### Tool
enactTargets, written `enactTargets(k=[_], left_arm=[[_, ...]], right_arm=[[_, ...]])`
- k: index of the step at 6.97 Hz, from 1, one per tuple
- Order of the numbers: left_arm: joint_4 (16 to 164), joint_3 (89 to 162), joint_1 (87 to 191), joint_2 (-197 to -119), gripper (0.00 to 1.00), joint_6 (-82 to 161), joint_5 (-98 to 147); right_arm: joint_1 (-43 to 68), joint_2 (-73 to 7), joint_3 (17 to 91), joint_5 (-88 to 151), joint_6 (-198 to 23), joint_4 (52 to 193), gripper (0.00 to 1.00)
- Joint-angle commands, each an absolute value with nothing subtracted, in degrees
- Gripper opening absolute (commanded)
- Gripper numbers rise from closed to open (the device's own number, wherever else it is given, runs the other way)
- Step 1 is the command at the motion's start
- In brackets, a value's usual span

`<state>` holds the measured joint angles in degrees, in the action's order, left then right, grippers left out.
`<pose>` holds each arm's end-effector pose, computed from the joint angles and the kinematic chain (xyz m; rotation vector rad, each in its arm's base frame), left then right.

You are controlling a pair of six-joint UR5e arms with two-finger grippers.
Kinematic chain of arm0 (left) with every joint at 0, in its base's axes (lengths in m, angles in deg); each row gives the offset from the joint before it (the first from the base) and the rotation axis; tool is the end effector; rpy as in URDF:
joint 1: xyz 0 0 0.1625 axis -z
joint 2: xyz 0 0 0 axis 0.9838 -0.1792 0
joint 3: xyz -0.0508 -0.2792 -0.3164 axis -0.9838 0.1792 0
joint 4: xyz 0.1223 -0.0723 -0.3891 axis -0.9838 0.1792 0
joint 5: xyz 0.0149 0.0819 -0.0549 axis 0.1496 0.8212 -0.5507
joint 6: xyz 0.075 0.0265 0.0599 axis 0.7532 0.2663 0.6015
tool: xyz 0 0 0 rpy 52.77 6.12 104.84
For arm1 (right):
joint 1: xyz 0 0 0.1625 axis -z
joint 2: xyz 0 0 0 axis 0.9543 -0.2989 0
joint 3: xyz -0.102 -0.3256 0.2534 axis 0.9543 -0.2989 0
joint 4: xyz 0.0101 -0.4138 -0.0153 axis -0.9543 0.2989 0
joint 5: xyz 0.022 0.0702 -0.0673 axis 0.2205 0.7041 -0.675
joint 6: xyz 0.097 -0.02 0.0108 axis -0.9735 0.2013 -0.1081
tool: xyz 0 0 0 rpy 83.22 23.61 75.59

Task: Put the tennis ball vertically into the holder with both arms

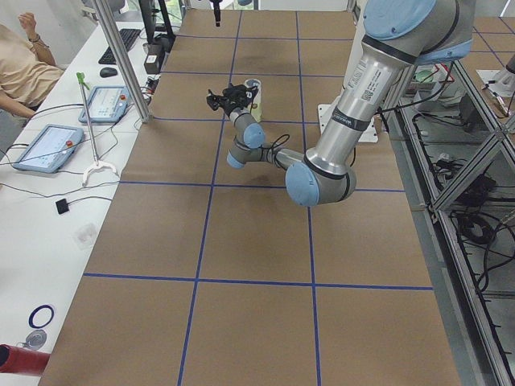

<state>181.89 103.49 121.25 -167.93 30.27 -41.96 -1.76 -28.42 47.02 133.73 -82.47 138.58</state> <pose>0.3726 -0.5132 0.3330 1.8032 1.2928 0.2007 -0.1064 -0.6614 0.4557 0.1453 -0.6644 -0.1642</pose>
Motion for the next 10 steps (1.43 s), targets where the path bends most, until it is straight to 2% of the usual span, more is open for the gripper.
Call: enactTargets(k=[1,3,6,10], left_arm=[[176.4,103.6,130.3,-161.5,0.99,29.6,-45.3],[166.6,103.6,140.5,-157.7,0.99,29.7,-54.7],[144.2,103.4,159.3,-157.7,0.99,32.1,-80.4],[115.2,103.4,163.5,-155.9,1.0,61.9,-88.2]], right_arm=[[-6.4,-31.4,39.8,135.3,-74.2,132.4,0.99],[-8.6,-33.4,39.1,136.0,-69.8,132.2,0.99],[-8.8,-34.1,39.2,136.4,-69.8,131.7,0.99],[-8.8,-34.3,39.2,136.3,-69.7,131.7,0.99]])
